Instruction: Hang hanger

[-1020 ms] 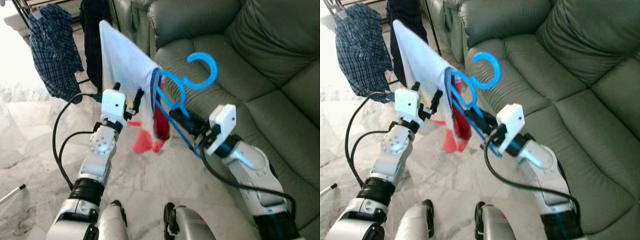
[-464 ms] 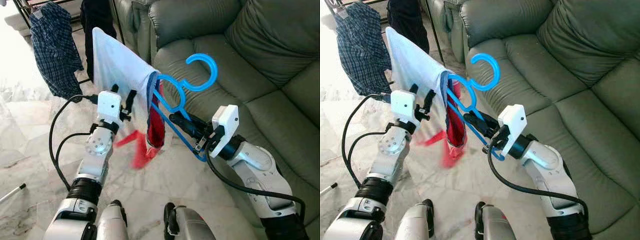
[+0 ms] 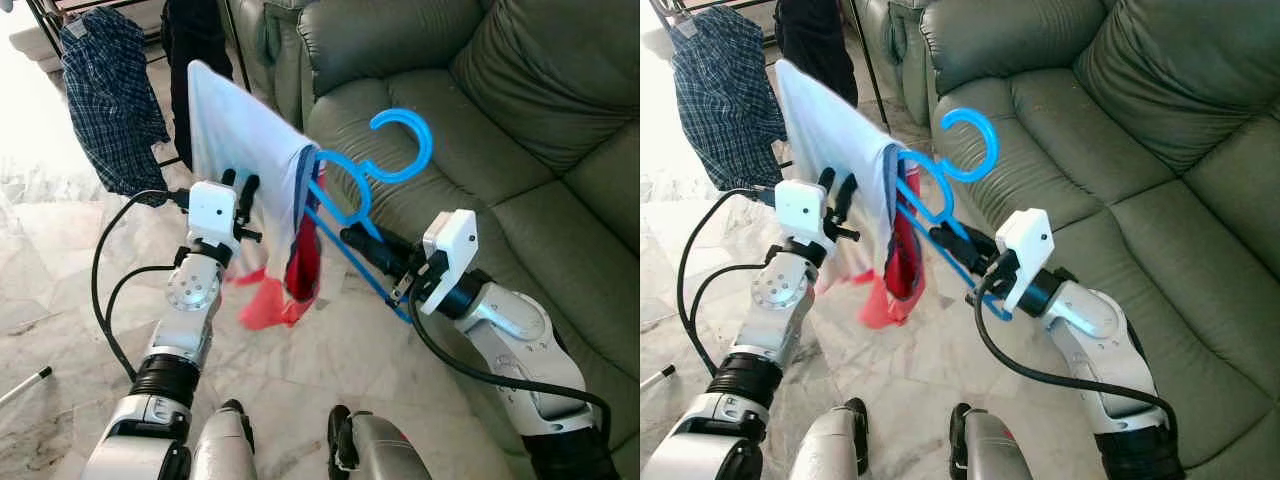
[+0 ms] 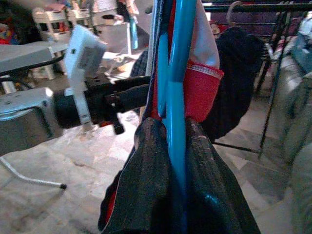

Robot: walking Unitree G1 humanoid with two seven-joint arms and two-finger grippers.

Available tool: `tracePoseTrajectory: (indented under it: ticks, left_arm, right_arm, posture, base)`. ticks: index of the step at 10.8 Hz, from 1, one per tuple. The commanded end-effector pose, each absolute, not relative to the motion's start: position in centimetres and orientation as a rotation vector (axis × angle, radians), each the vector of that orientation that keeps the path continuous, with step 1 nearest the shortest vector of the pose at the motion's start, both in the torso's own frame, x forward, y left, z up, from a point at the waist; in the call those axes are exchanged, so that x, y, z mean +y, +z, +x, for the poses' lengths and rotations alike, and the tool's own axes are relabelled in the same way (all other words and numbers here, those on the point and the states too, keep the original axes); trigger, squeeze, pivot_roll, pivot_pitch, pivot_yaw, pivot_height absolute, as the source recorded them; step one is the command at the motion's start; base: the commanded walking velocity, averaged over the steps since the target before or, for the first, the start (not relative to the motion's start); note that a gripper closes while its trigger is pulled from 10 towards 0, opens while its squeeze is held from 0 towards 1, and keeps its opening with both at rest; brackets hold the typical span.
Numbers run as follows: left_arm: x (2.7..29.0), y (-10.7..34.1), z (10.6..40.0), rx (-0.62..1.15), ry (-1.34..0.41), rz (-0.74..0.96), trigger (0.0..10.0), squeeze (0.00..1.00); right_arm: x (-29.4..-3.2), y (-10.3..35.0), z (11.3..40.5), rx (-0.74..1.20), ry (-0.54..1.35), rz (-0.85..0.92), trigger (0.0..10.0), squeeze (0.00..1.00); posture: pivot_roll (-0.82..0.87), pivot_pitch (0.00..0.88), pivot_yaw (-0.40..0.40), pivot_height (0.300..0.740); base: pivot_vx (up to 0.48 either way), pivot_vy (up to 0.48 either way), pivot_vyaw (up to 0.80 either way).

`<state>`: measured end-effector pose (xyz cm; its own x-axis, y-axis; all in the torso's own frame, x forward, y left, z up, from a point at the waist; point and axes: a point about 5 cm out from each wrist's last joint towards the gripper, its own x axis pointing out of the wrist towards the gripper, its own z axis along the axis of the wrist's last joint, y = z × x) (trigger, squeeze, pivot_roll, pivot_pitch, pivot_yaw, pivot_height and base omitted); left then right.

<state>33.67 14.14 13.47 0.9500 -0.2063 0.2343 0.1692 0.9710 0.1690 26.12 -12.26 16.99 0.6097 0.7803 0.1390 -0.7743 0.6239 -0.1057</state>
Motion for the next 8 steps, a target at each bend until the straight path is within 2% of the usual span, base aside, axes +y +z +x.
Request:
tracePoseTrajectory:
  ticks: [1,5,6,7,8]
  left_arm:
    - [14.3,13.3,33.7,-0.251,-0.181,0.158,0.0,0.00]
    - [14.2,13.2,33.7,-0.247,-0.178,0.153,0.0,0.00]
    - [13.4,13.1,33.7,-0.233,-0.223,0.107,3.5,0.00]
    - [11.8,12.8,33.2,-0.213,-0.333,0.049,10.0,1.00]
    - [11.0,12.5,32.8,-0.205,-0.388,0.043,10.0,1.00]
  right_arm:
    - [-12.5,18.0,26.2,-0.233,0.882,-0.044,10.0,0.00]
    - [-12.4,18.0,26.1,-0.234,0.880,-0.042,10.0,0.00]
    - [-12.3,18.0,26.2,-0.238,0.877,-0.044,10.0,0.00]
    - [-12.1,18.2,26.5,-0.250,0.874,-0.046,10.0,0.00]
    - [-11.9,18.3,26.6,-0.259,0.874,-0.051,10.0,0.00]
  posture:
    - [-0.03,0.202,-0.014,0.740]
    - [-0.04,0.209,-0.013,0.740]
    - [-0.04,0.209,-0.013,0.740]
    - [-0.04,0.211,-0.011,0.740]
    - [-0.04,0.211,-0.007,0.740]
  base:
    - [0.000,0.000,0.00]
    - [0.000,0.000,0.00]
    - [0.000,0.000,0.00]
    - [0.000,0.000,0.00]
    - [0.000,0.000,0.00]
